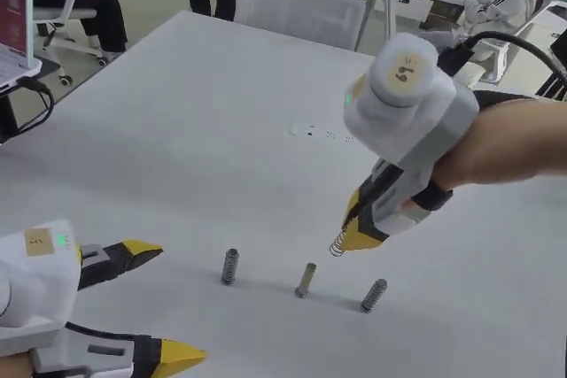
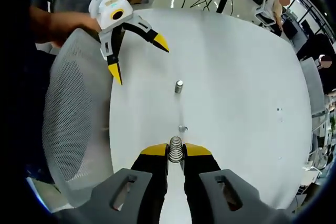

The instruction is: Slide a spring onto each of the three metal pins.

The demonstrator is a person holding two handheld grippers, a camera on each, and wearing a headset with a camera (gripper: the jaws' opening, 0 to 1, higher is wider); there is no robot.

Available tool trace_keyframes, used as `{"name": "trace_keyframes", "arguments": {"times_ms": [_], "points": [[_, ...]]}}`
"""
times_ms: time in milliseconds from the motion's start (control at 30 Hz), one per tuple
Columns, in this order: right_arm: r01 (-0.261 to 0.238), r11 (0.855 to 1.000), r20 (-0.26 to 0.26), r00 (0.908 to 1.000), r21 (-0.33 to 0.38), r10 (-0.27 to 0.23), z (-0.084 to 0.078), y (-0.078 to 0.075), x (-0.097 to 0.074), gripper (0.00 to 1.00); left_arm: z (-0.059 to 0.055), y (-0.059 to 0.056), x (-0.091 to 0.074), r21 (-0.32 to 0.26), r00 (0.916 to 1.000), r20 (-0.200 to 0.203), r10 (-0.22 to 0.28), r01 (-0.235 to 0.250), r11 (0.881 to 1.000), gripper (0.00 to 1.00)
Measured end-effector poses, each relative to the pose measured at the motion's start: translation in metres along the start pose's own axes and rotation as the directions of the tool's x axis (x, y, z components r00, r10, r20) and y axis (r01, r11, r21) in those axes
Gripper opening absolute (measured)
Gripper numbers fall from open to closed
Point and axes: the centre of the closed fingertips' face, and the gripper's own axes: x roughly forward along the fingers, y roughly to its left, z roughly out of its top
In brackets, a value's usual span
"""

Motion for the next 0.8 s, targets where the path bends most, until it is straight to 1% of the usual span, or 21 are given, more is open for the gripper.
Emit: {"name": "trace_keyframes", "arguments": {"times_ms": [67, 267, 300, 367, 467, 533, 800], "points": [[-0.004, 1.000, 0.013, 0.9999, 0.017, 0.004, 0.001, -0.004, 0.004, 0.08, -0.001, 0.000, 0.000, -0.006, 1.0000, 0.004, 0.002, -0.002, 1.000, 0.78], [0.006, 1.000, -0.007, 1.0000, 0.020, -0.006, -0.002, -0.011, 0.022, 0.08, -0.004, -0.002, 0.002, -0.005, 1.0000, 0.002, -0.001, 0.001, 1.000, 0.77], [0.002, 1.000, -0.015, 0.9999, 0.023, -0.002, -0.002, -0.011, 0.026, 0.08, -0.004, -0.002, 0.002, -0.007, 1.0000, 0.002, -0.002, 0.002, 1.000, 0.77], [0.006, 1.000, -0.015, 0.9999, 0.023, -0.006, 0.000, -0.014, 0.033, 0.08, -0.005, -0.002, 0.002, -0.005, 1.0000, 0.000, -0.001, 0.001, 1.000, 0.77], [-0.002, 1.000, -0.021, 0.9998, 0.025, 0.002, 0.001, -0.018, 0.041, 0.08, -0.004, -0.002, 0.002, -0.007, 1.0000, 0.002, -0.003, 0.003, 1.000, 0.77], [-0.005, 1.000, -0.033, 0.9994, 0.023, 0.006, 0.001, -0.019, 0.046, 0.08, -0.003, -0.003, 0.001, -0.007, 1.0000, 0.006, -0.005, 0.005, 1.000, 0.76], [-0.019, 1.000, -0.051, 0.9985, 0.020, 0.020, 0.000, -0.018, 0.057, 0.08, -0.002, -0.002, 0.000, 0.000, 1.0000, 0.002, -0.006, 0.006, 1.000, 0.75]]}}
